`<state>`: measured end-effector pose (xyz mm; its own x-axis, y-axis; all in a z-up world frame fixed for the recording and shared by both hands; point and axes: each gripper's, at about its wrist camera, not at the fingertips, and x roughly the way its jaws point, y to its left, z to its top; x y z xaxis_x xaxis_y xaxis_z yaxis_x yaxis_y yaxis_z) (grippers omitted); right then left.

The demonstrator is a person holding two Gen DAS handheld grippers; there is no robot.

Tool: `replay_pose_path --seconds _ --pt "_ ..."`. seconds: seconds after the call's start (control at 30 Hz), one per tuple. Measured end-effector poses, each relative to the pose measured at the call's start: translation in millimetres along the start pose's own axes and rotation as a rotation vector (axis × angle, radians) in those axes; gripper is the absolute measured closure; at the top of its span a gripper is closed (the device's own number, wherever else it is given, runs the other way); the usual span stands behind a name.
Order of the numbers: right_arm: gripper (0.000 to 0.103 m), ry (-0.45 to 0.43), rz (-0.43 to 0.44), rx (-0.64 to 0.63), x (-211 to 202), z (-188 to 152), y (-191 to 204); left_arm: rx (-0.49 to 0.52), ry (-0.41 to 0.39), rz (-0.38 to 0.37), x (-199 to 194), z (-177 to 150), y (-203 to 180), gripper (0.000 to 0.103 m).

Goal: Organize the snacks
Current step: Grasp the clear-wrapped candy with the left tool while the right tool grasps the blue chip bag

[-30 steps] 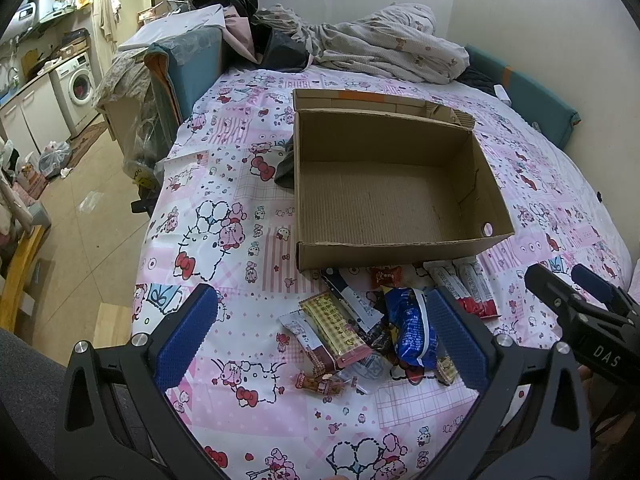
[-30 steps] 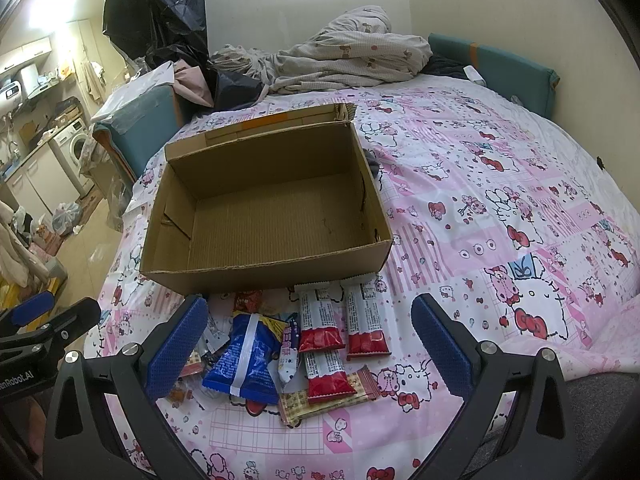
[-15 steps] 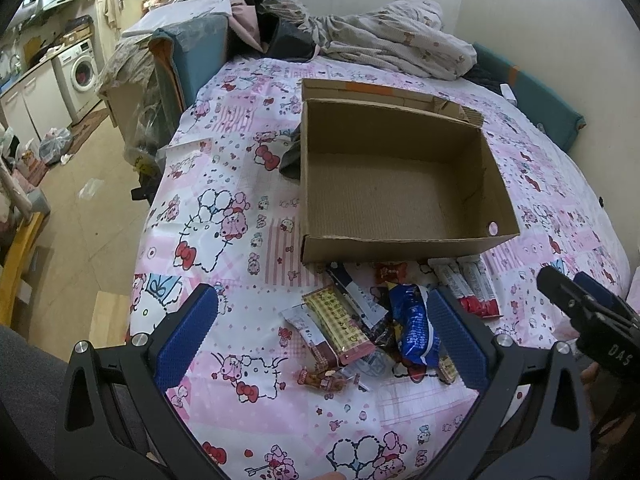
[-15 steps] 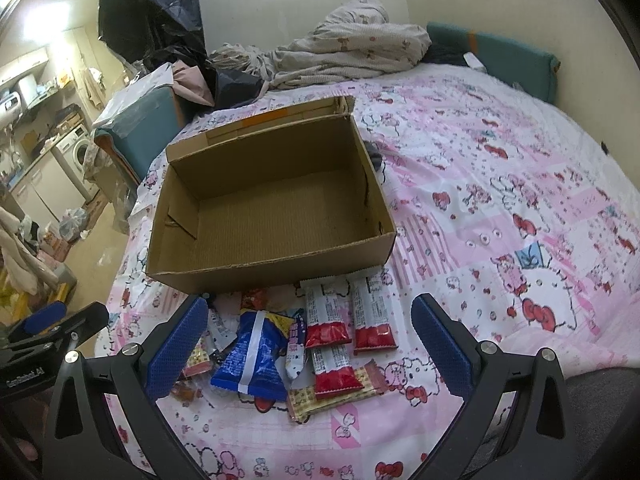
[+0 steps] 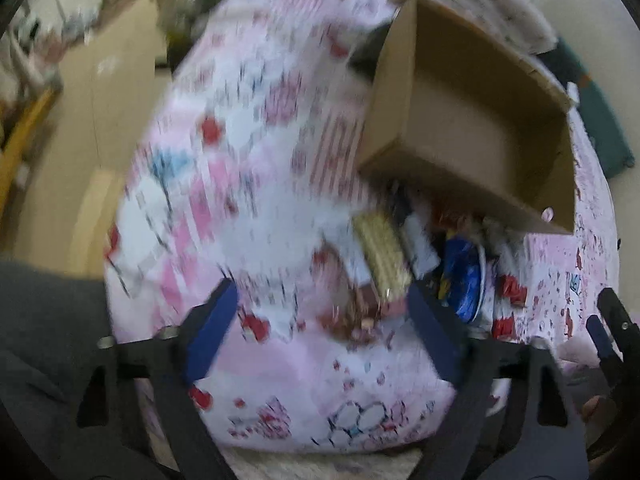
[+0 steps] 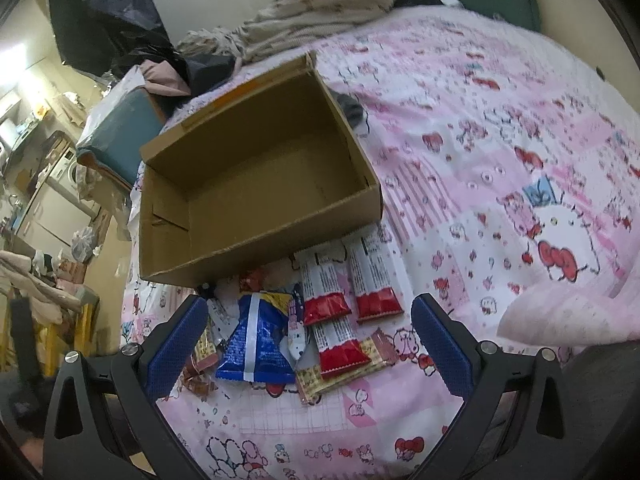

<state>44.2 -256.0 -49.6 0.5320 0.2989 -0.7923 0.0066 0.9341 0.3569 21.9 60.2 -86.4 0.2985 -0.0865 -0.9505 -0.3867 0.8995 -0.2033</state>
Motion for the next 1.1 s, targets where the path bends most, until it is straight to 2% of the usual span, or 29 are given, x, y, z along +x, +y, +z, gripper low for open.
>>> replay_pose_path --seconds 0.07,0.33,0.5,0.7,0.77,0.9,0.93,1.1 --pt "0.000 0.014 -0.002 0.009 2.8 0.3 -2.3 0.020 0.042 0.008 11.3 -7.3 -5.5 0.034" --pt "0.000 0.049 -0.004 0.030 9.6 0.5 -6.7 0.299 0.242 0.054 59.8 -33.3 -45.5 0.032" --pt "0.000 0.069 -0.002 0.036 13.0 0.0 -7.0 0.405 0.292 0.084 74.4 -37.2 -56.6 0.032" --pt "0.000 0.084 -0.001 0.037 14.3 -1.0 -7.6 0.489 0.297 0.094 71.7 -33.9 -75.1 0.033" --pt "0.000 0.085 0.000 0.040 14.1 -0.9 -8.6 0.492 0.298 0.093 73.5 -36.4 -77.2 0.043" --pt "0.000 0.093 0.005 0.054 15.4 -0.6 -10.8 0.454 0.286 0.068 67.8 -40.2 -70.4 0.075" --pt "0.000 0.097 0.004 0.055 16.4 -0.1 -10.7 0.438 0.286 0.064 66.4 -39.8 -68.6 0.079" --pt "0.000 0.107 0.001 0.044 18.4 -1.5 -9.2 0.337 0.305 0.010 49.1 -39.2 -47.8 0.081"
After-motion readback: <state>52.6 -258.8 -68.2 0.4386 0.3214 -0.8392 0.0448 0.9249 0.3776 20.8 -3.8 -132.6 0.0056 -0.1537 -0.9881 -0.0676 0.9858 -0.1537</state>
